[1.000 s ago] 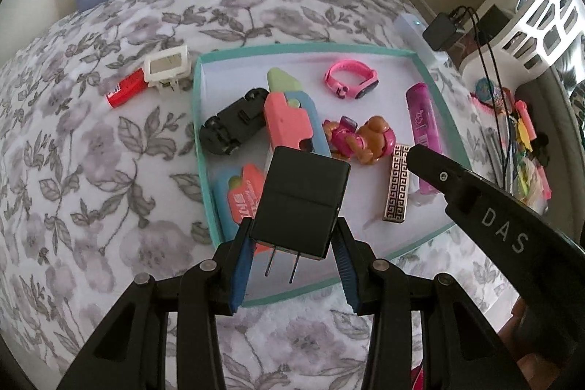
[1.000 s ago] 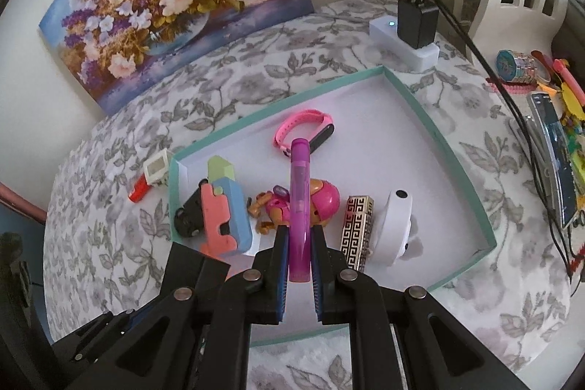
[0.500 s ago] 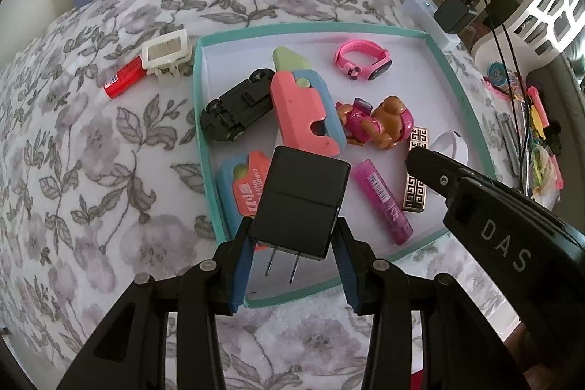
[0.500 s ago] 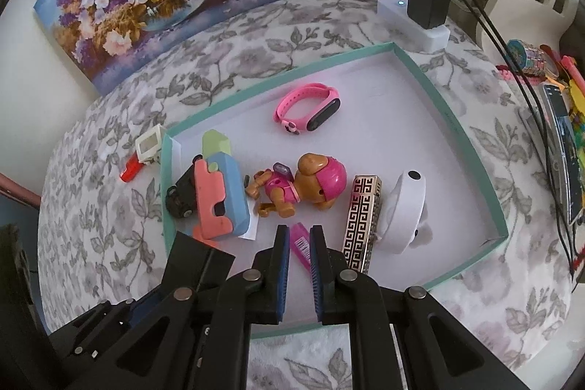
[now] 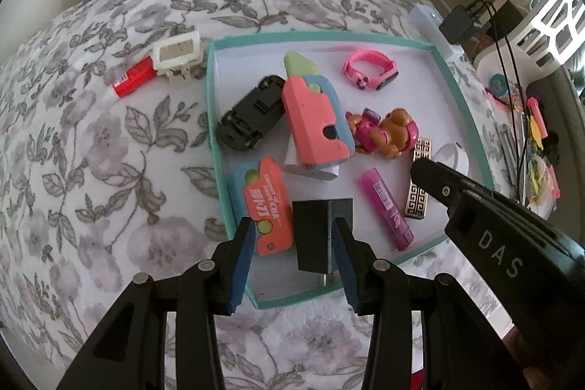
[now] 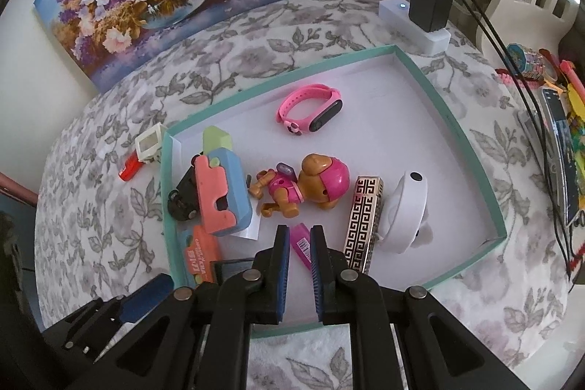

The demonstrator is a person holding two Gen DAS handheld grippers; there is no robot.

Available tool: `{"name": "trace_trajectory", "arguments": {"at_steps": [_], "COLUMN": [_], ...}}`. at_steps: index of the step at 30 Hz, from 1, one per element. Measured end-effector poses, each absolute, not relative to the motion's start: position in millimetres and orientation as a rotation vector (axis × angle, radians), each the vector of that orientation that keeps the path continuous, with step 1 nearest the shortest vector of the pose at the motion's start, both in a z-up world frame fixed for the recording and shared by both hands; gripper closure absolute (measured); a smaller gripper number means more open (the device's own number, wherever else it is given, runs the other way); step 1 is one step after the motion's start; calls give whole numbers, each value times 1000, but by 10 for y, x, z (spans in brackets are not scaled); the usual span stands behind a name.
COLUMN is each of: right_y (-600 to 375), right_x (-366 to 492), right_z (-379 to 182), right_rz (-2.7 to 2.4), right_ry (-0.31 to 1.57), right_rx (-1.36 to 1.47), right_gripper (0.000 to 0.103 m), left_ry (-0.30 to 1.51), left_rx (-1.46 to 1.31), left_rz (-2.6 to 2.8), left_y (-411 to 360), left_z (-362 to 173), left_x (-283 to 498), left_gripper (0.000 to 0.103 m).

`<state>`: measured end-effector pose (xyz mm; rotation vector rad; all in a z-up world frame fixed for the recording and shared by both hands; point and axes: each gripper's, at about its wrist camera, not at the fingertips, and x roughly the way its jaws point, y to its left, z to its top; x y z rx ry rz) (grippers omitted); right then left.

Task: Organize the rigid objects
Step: 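Lower the charger and pink tube into the tray and open both grippers, then withdraw both tools from the tray toward the red glue bottle and white clip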

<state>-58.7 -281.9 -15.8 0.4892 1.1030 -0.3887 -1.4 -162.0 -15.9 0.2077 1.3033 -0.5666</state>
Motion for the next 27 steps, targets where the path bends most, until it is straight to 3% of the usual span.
{"name": "trace_trajectory", "arguments": {"at_steps": [4,7,12,15,18,20,27], "right_y": [-2801,-2786,-2741,-2713,-2690,-2685,-2658], "right_x": [-583,-574,-549,-530,-516,-514,-488], "right_z": [-128,-102,-79,-85,-76,-61,-63], "right_rz": [-389,-389,-392,-394,-406,-412,-423], "right_ry": [1091,1081,1073,1078,1077,1070,1077], "right_rx": [482,477,469,463,450,443,424], "right_gripper": [90,90,90,81,64,48,38], "left_ry": [1283,1272,1267,1274,1278,1280,1271], "left_rx": [176,146,88,57,24,4,-29], "left_rz": [-529,-476,-389,-347,-304,-284,-195], "left_y": [-1522,-1417,-1207,-1087,-969,-915,-738], "left_z": [-97,-77,-71,-91,-105,-119,-157], "left_x": [62,144,290,358,422,444,506], "left_gripper": [56,43,41,24,23,23,15]}}
